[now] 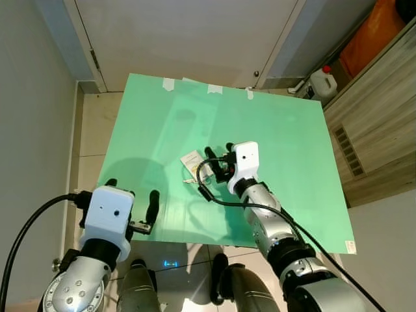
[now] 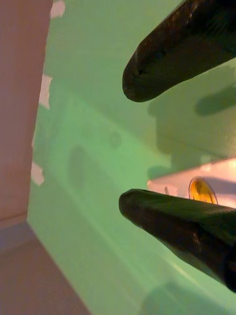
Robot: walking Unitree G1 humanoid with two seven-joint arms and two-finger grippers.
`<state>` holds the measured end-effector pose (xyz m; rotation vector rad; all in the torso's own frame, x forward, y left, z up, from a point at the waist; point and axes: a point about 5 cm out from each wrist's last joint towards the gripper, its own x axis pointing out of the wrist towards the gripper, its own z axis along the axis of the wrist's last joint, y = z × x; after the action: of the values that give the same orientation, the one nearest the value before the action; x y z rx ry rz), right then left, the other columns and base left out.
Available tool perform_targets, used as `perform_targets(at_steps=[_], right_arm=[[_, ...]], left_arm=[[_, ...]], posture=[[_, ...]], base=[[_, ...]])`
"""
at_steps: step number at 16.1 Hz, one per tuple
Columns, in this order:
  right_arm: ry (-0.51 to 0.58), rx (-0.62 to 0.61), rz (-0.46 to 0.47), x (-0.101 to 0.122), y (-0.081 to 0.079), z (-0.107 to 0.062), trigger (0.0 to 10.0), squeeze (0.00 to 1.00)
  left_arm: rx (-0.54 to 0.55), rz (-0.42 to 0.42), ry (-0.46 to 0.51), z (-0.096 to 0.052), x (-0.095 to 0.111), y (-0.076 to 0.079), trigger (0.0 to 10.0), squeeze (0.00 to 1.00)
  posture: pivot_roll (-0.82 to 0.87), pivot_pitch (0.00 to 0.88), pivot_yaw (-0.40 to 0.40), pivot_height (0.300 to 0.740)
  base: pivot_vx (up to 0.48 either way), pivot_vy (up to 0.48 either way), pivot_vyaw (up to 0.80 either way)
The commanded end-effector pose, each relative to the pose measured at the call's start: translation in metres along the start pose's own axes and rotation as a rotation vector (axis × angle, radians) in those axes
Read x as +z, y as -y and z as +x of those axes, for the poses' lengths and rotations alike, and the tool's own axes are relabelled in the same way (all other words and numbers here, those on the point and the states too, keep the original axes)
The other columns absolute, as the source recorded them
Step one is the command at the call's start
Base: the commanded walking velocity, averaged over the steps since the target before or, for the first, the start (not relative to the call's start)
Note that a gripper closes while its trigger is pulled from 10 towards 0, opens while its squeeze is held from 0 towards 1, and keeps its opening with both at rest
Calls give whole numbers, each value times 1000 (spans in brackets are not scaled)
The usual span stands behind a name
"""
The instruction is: Hang keys on a hook
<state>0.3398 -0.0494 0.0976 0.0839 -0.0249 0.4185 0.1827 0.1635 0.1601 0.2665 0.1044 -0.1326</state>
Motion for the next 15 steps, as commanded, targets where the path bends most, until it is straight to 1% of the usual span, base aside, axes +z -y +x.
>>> perform_targets(at_steps=[1,5,8,13,15], right_arm=[[-45,-27,-3,-8,1,-2,10000,0],[-137,-66,48,-22,4,-5,10000,0],[-203,-87,118,-34,5,-10,10000,0],[-252,-60,169,-47,-2,-18,10000,0],[-260,-51,208,-51,-4,-21,10000,0]], left_arm=[[-33,-13,-20,-1,-4,6,10000,0],[-33,-11,-22,-2,-4,6,10000,0],[-29,-11,-25,-3,-5,5,10000,0],[-29,-11,-26,-3,-5,5,10000,0],[-30,-9,-25,-3,-5,5,10000,0]], posture=[[358,325,-120,740],[364,331,-117,740],[364,337,-119,740],[361,341,-117,740],[363,342,-118,740]], base=[[0,0,0],[0,0,0],[0,0,0],[0,0,0],[0,0,0]])
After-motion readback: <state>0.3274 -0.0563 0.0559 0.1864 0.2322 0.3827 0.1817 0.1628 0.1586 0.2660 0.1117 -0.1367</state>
